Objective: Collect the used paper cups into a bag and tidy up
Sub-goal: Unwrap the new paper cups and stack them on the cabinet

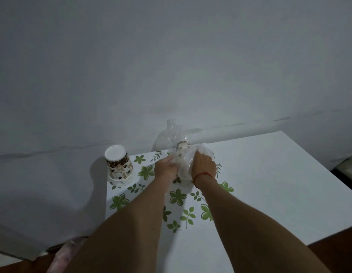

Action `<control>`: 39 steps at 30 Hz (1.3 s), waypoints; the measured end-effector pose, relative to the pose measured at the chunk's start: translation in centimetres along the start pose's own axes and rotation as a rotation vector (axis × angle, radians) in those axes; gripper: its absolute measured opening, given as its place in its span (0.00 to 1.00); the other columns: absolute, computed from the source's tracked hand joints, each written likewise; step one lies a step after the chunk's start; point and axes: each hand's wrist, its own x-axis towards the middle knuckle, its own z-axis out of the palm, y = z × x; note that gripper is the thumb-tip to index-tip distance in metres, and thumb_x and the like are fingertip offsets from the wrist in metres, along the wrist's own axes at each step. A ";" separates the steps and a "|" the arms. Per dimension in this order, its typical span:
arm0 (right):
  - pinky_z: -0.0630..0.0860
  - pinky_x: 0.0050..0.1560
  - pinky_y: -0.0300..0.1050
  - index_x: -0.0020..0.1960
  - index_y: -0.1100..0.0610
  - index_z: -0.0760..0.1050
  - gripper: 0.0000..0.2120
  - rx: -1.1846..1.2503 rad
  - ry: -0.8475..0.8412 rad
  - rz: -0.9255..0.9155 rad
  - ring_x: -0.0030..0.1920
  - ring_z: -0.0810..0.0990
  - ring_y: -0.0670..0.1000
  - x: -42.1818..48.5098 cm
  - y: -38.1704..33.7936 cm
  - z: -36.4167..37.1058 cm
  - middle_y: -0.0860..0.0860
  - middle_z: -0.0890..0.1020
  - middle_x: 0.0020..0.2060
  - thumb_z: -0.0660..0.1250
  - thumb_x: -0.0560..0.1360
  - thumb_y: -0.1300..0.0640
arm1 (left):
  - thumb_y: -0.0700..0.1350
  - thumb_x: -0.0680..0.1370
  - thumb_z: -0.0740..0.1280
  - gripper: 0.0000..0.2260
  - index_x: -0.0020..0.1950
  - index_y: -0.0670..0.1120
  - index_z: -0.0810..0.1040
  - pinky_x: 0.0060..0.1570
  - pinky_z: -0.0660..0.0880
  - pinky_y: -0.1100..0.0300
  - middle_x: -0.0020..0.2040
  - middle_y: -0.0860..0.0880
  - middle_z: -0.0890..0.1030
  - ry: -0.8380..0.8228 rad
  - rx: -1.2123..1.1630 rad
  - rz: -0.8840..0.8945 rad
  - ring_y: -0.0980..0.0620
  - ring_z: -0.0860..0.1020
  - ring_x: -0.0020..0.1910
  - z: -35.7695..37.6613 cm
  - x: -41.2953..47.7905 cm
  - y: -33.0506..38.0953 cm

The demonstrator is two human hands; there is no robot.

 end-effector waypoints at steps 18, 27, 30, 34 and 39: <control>0.73 0.52 0.47 0.30 0.51 0.56 0.18 0.248 -0.143 0.048 0.53 0.77 0.62 -3.3 6.5 -3.6 0.60 0.77 0.49 0.54 0.73 0.69 | 0.34 0.78 0.62 0.14 0.63 0.38 0.78 0.48 0.81 0.54 0.56 0.41 0.81 0.117 -0.007 -0.062 0.44 0.81 0.49 3.5 -2.8 0.1; 0.73 0.54 0.48 0.42 0.58 0.74 0.11 0.407 -0.169 0.029 0.53 0.77 0.62 -3.9 7.5 -4.8 0.60 0.78 0.50 0.56 0.77 0.66 | 0.38 0.75 0.70 0.05 0.50 0.41 0.82 0.38 0.82 0.55 0.50 0.41 0.84 0.065 -0.314 -0.217 0.45 0.82 0.43 4.5 -5.3 -0.7; 0.74 0.54 0.50 0.46 0.65 0.75 0.09 0.446 -0.212 -0.060 0.52 0.77 0.61 -3.8 8.2 -5.4 0.63 0.80 0.51 0.58 0.78 0.64 | 0.40 0.76 0.71 0.11 0.57 0.40 0.83 0.36 0.82 0.56 0.57 0.41 0.83 0.145 -0.272 -0.133 0.43 0.81 0.52 3.9 -4.0 -0.7; 0.78 0.51 0.53 0.51 0.67 0.76 0.11 0.470 -0.233 -0.074 0.52 0.78 0.62 -4.3 7.8 -5.6 0.62 0.80 0.51 0.55 0.78 0.65 | 0.37 0.79 0.67 0.12 0.61 0.41 0.81 0.44 0.82 0.50 0.62 0.42 0.81 0.244 -0.192 -0.116 0.40 0.81 0.55 4.4 -2.8 -0.9; 0.72 0.62 0.53 0.64 0.63 0.73 0.18 0.414 -0.213 -0.083 0.62 0.74 0.63 -4.2 9.0 -5.5 0.63 0.78 0.59 0.53 0.78 0.66 | 0.48 0.76 0.72 0.18 0.58 0.36 0.79 0.39 0.83 0.51 0.50 0.40 0.84 0.314 -0.133 -0.180 0.42 0.84 0.43 3.6 -2.9 -1.2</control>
